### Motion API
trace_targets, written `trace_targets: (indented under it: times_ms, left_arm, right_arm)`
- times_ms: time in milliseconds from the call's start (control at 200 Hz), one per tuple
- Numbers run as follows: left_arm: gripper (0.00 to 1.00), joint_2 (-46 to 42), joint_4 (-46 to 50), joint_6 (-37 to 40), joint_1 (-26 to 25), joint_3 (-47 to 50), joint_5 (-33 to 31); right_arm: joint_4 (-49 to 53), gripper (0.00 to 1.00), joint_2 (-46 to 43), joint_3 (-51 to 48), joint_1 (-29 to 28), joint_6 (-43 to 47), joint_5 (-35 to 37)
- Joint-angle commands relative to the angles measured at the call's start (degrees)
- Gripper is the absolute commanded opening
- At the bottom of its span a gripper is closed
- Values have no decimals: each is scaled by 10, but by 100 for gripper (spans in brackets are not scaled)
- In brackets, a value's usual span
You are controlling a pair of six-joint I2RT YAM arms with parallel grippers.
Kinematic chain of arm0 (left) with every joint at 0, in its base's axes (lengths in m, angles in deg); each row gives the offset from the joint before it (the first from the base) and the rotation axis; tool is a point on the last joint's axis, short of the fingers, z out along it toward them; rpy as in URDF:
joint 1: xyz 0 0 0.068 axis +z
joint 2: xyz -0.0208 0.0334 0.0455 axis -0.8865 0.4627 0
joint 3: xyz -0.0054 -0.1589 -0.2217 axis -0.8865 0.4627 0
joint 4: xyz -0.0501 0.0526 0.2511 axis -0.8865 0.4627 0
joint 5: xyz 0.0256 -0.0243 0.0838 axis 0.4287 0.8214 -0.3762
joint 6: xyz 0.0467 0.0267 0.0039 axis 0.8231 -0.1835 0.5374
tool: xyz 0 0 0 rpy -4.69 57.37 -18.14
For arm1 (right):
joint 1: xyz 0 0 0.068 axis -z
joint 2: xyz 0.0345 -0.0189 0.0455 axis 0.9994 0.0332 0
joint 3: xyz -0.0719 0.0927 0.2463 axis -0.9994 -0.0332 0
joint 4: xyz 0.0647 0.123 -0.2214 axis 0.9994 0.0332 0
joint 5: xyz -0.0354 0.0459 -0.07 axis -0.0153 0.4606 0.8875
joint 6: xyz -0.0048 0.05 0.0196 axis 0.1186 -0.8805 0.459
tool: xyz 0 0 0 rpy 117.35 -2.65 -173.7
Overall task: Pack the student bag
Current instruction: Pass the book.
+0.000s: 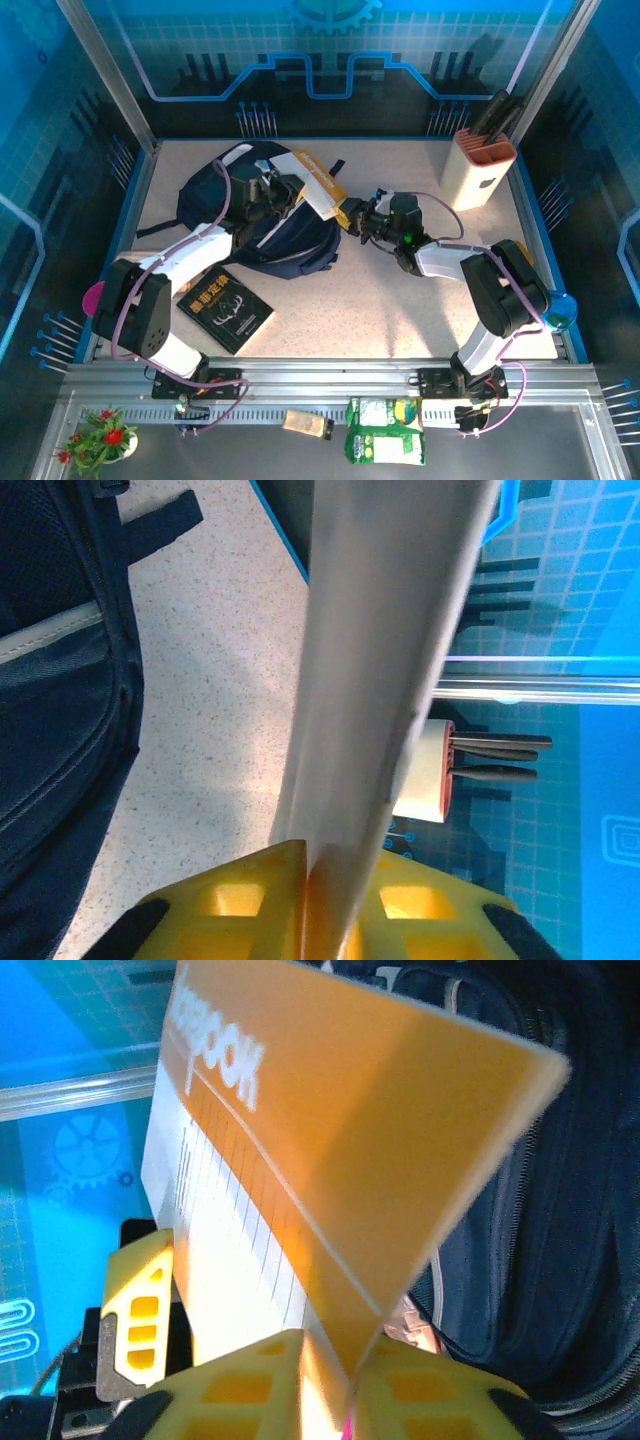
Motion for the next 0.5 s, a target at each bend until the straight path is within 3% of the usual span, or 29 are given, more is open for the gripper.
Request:
trace_targets:
  times_ms: [0, 115, 390, 495]
  left_arm:
    - [26, -15, 36, 43, 1, -1, -13]
    - [34, -28, 74, 92, 1, 3, -21]
    - [69, -56, 244, 309, 1, -24, -96]
    - [71, -39, 310, 415, -1, -61, -90]
  right_arm:
    - [47, 11, -29, 16, 9, 50, 17]
    - [95, 0, -60, 17, 22, 105, 40]
    - [232, 0, -158, 23, 79, 265, 68]
    - [282, 0, -201, 19, 110, 325, 79]
